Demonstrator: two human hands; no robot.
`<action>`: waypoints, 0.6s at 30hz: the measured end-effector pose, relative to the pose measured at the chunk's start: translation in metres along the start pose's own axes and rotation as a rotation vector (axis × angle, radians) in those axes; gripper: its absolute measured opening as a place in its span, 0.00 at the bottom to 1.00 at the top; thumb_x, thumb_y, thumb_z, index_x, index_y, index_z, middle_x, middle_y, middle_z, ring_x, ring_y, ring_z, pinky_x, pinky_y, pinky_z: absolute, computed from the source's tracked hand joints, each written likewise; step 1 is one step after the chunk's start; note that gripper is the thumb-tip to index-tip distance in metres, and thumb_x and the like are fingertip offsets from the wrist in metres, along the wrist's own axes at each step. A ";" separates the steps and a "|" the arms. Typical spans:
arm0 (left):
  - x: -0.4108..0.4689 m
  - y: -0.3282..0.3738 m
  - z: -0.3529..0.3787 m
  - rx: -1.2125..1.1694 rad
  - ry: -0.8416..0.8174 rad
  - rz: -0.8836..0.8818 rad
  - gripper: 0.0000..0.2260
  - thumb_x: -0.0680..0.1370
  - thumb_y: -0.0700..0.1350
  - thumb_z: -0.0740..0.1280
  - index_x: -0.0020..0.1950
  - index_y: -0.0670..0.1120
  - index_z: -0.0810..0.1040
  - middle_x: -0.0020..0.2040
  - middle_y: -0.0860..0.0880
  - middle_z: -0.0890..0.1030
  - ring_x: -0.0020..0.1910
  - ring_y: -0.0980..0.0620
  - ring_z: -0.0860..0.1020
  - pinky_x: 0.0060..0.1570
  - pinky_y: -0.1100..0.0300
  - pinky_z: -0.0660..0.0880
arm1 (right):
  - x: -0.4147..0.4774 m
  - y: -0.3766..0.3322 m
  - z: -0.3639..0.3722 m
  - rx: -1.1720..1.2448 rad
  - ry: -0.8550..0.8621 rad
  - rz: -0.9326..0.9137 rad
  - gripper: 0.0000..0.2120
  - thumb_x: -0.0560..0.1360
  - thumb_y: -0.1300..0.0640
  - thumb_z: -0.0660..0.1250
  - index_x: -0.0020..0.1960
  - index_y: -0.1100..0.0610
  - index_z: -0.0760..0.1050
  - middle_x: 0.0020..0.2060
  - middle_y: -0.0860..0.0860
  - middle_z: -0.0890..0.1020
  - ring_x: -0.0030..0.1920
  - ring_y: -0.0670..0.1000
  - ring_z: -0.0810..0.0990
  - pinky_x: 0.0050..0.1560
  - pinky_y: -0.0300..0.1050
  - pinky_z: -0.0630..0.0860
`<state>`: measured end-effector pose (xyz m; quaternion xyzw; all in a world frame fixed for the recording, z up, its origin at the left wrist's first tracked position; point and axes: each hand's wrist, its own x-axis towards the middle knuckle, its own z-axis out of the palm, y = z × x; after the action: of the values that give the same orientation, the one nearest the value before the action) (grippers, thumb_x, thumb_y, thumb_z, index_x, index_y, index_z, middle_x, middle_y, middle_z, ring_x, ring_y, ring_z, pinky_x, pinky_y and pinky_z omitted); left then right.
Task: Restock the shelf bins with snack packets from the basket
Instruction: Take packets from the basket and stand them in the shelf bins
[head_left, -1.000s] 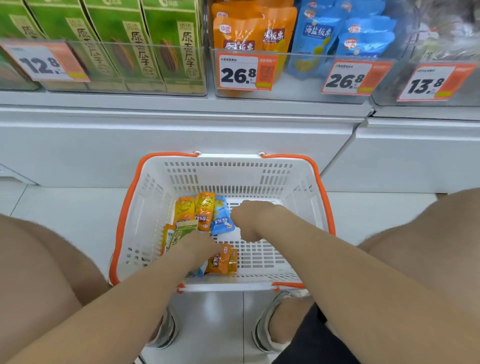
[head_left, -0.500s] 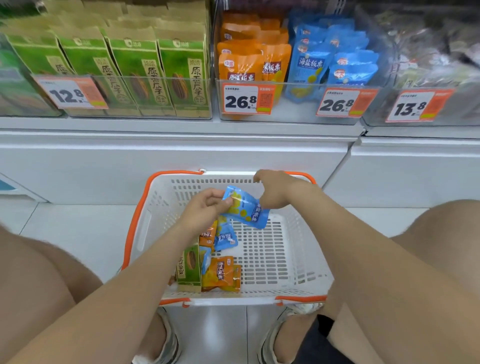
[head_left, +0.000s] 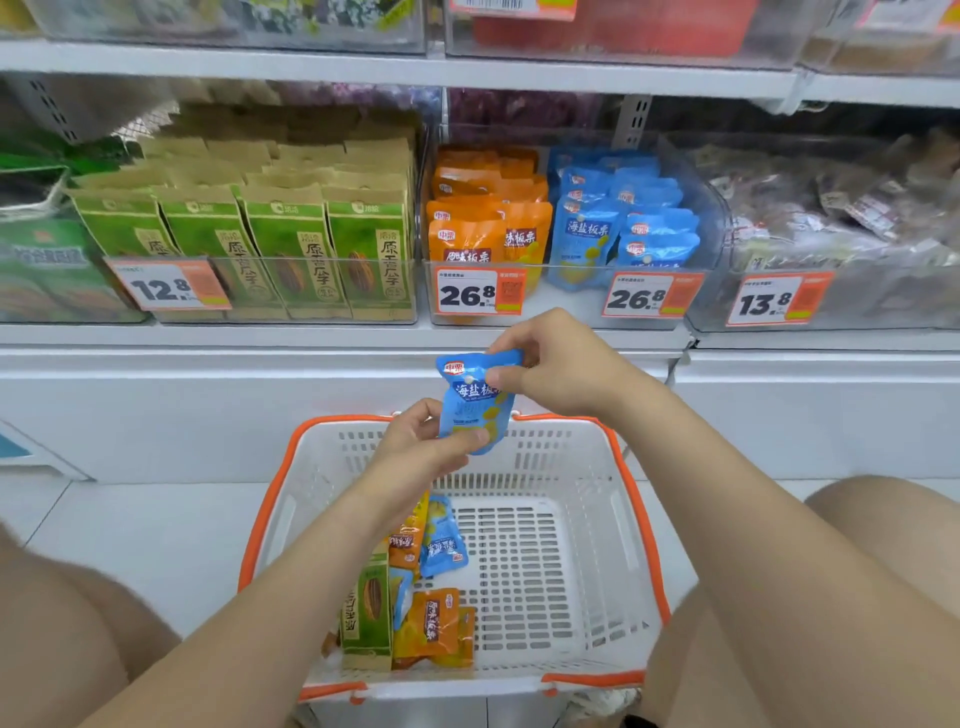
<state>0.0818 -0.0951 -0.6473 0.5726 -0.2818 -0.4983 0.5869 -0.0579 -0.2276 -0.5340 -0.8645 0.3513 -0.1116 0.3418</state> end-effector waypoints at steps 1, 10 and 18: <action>-0.001 0.009 0.005 0.046 -0.002 0.060 0.18 0.75 0.42 0.78 0.63 0.42 0.80 0.58 0.45 0.87 0.60 0.44 0.84 0.62 0.48 0.79 | 0.000 -0.002 -0.004 -0.056 0.012 -0.026 0.05 0.77 0.54 0.75 0.52 0.52 0.86 0.40 0.52 0.86 0.42 0.52 0.83 0.40 0.46 0.79; 0.018 0.097 0.055 0.301 0.204 0.474 0.14 0.76 0.48 0.79 0.60 0.53 0.83 0.51 0.54 0.86 0.48 0.52 0.83 0.46 0.61 0.81 | 0.018 -0.017 -0.067 -0.222 0.280 -0.141 0.07 0.80 0.53 0.71 0.57 0.52 0.84 0.34 0.40 0.73 0.37 0.44 0.73 0.34 0.36 0.64; 0.061 0.180 0.104 0.489 0.378 0.683 0.12 0.74 0.52 0.79 0.53 0.53 0.82 0.47 0.57 0.86 0.46 0.60 0.84 0.49 0.50 0.82 | 0.035 -0.013 -0.128 -0.029 0.520 -0.274 0.09 0.80 0.57 0.67 0.59 0.48 0.78 0.39 0.49 0.82 0.42 0.48 0.79 0.49 0.47 0.76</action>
<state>0.0561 -0.2188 -0.4713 0.6493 -0.4518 -0.0821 0.6063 -0.0805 -0.3106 -0.4320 -0.8511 0.3087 -0.3693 0.2097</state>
